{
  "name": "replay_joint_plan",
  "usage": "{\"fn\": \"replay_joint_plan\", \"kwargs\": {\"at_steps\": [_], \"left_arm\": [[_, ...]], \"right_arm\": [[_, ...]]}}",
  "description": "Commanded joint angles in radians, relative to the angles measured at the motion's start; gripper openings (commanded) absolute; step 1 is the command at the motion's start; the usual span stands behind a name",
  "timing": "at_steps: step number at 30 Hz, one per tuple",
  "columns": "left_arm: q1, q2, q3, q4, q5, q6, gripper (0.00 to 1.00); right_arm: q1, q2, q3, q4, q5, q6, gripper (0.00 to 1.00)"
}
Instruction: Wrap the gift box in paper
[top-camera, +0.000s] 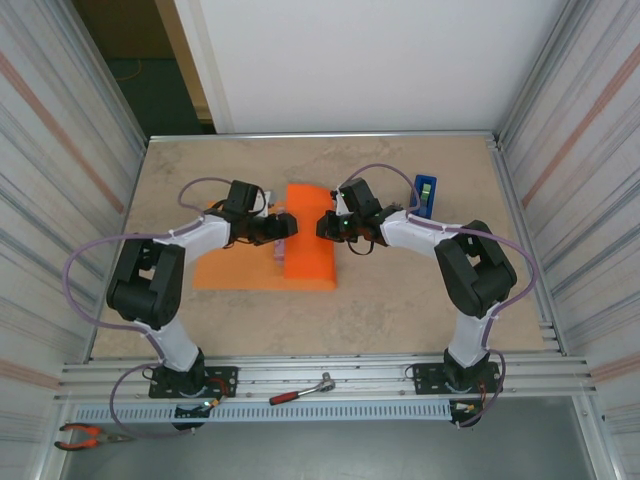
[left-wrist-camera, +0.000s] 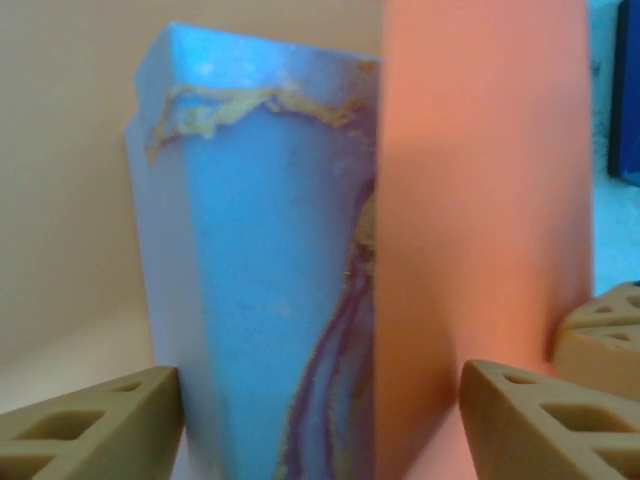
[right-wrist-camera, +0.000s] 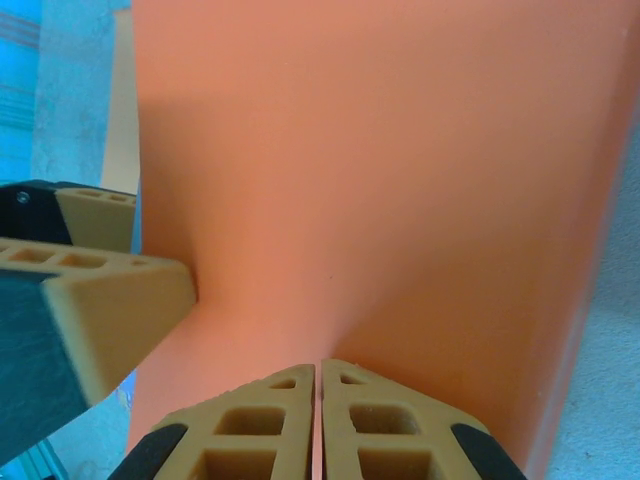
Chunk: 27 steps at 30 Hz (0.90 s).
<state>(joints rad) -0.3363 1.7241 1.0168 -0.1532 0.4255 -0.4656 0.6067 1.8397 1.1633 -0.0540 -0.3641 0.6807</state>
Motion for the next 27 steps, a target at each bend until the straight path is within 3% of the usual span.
{"fn": "replay_joint_plan", "kwargs": {"at_steps": [1,3,9,16,18,22,27], "left_arm": [[-0.005,0.018,0.018,0.003,0.025,0.025,0.59],[-0.004,0.021,0.014,-0.005,0.018,0.033,0.54],[-0.005,0.008,0.017,-0.023,0.005,0.032,0.51],[-0.031,-0.01,-0.022,-0.005,-0.017,-0.003,0.47],[-0.054,-0.013,-0.042,0.002,-0.033,-0.024,0.46],[-0.113,-0.04,-0.101,0.055,-0.083,-0.101,0.44],[-0.142,-0.042,-0.117,0.081,-0.136,-0.135,0.42]], "right_arm": [[0.026,0.002,0.002,-0.105,-0.016,0.014,0.1],[0.018,-0.024,0.011,-0.115,-0.02,0.011,0.12],[-0.024,-0.145,-0.008,-0.158,0.015,0.025,0.17],[-0.036,-0.309,-0.105,-0.239,0.241,0.055,0.28],[-0.037,-0.318,-0.102,-0.278,0.246,0.028,0.27],[-0.064,-0.289,-0.124,-0.225,0.082,0.0,0.19],[-0.064,-0.204,-0.075,-0.209,0.019,-0.016,0.06]]}}
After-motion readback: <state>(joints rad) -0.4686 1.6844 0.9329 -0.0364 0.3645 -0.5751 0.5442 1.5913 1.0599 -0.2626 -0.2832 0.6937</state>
